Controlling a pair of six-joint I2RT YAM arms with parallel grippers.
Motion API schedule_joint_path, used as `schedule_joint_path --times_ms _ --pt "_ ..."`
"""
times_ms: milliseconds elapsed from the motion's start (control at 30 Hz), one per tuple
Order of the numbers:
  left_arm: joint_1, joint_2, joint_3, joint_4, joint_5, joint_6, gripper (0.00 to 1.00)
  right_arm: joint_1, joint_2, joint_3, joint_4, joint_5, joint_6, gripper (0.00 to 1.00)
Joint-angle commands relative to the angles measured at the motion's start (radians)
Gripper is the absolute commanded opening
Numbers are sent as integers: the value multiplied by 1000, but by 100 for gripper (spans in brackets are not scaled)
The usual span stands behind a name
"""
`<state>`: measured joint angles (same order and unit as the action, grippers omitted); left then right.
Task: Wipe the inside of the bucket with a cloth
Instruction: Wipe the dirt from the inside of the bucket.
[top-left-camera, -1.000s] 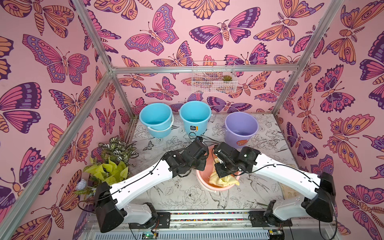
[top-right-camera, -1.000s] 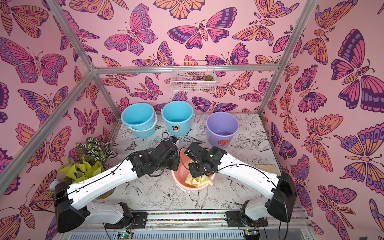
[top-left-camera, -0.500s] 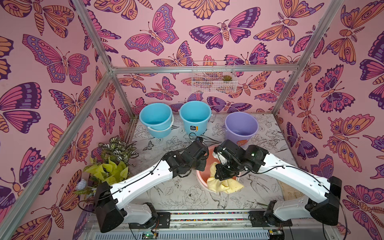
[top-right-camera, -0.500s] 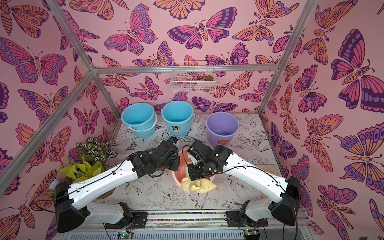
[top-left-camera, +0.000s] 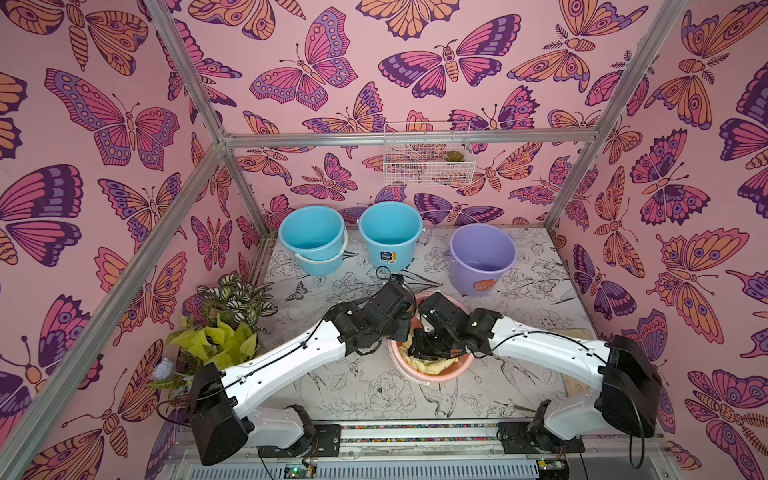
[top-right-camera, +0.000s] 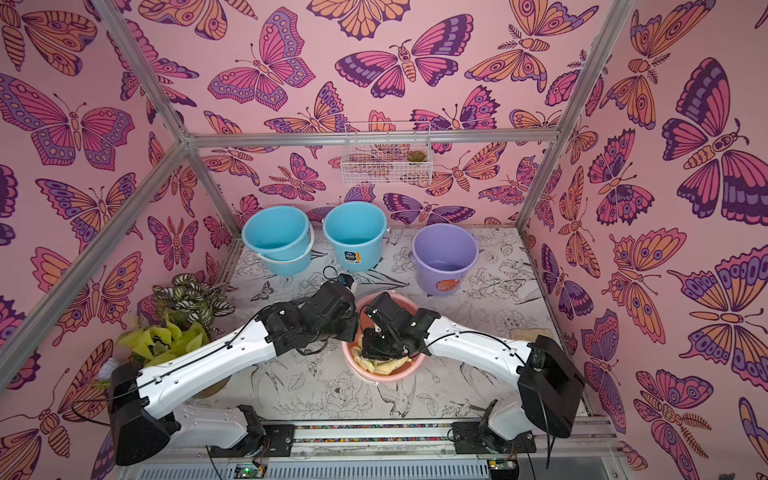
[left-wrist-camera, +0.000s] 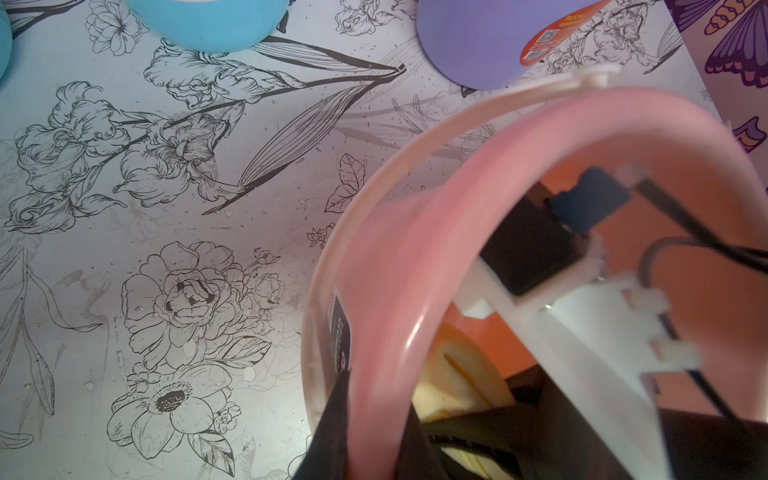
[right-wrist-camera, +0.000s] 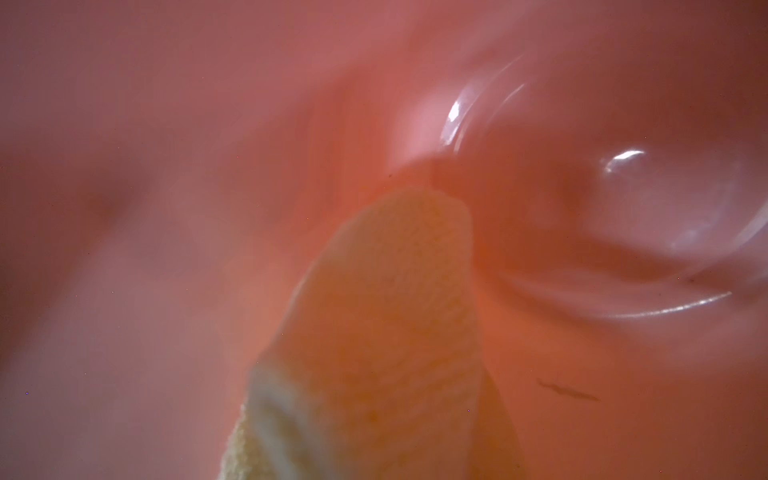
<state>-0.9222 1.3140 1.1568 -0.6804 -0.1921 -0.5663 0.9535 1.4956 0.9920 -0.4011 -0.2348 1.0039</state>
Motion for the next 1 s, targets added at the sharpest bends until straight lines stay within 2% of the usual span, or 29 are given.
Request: schedule_joint_path --times_ms 0,167,233,400,533,767,967 --pt "-3 -32 -12 68 10 -26 0 8 43 -30 152 81 70 0" --pt "-3 -32 -19 68 10 -32 0 8 139 -64 230 142 84 0" --pt "-3 -72 -23 68 8 -34 0 7 163 -84 261 147 103 0" --pt "-3 -79 -35 76 6 -37 0 7 158 -109 280 170 114 0" --pt "-1 -70 -31 77 11 -31 0 8 85 -104 244 168 106 0" --pt "15 -57 -29 77 23 -24 0 10 -129 -115 141 203 75 0" --pt "35 -51 -28 80 54 -11 0 13 -244 -69 36 250 -82 0"
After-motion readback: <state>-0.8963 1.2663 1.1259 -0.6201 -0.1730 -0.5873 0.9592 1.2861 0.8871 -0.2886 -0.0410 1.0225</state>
